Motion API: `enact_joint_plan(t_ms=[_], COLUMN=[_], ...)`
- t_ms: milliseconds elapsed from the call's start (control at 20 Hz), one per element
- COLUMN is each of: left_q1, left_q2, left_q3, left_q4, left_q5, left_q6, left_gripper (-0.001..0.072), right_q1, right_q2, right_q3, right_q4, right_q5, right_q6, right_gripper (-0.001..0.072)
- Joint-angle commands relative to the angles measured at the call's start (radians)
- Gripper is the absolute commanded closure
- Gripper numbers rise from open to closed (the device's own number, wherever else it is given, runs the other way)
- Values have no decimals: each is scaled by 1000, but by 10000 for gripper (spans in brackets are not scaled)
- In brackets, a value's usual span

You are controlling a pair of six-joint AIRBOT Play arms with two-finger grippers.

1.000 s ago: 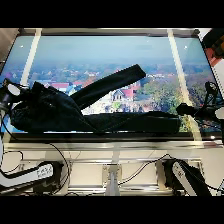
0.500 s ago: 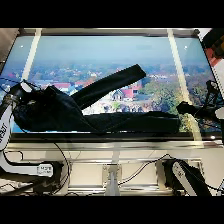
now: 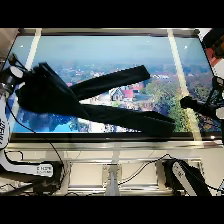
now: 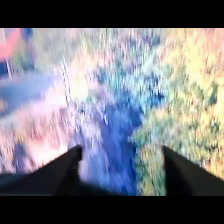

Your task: Fold the clothes and pants, and hang the long-sleeved shirts on hangers.

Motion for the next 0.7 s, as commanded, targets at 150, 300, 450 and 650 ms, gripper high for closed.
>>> enact_joint_plan(t_ms=[150, 300, 450, 650], left_q1=[-36, -39, 6, 114], left_q2=[20, 105, 153, 188], left_q3=[369, 375, 365, 208], left_q4=[-55, -49, 103, 157], left_q5=[110, -19, -271, -398], left_q6=[94, 297, 337, 298], left_gripper=[661, 661, 662, 662], right_q1=[0, 0, 0, 0], right_q2=[0, 0, 0, 0], right_q3=[0, 0, 0, 0], right_q4=[117, 122, 122, 121], right_q5=[-303, -295, -290, -204], right_q6=[16, 16, 16, 15], right_gripper=[448, 448, 448, 448])
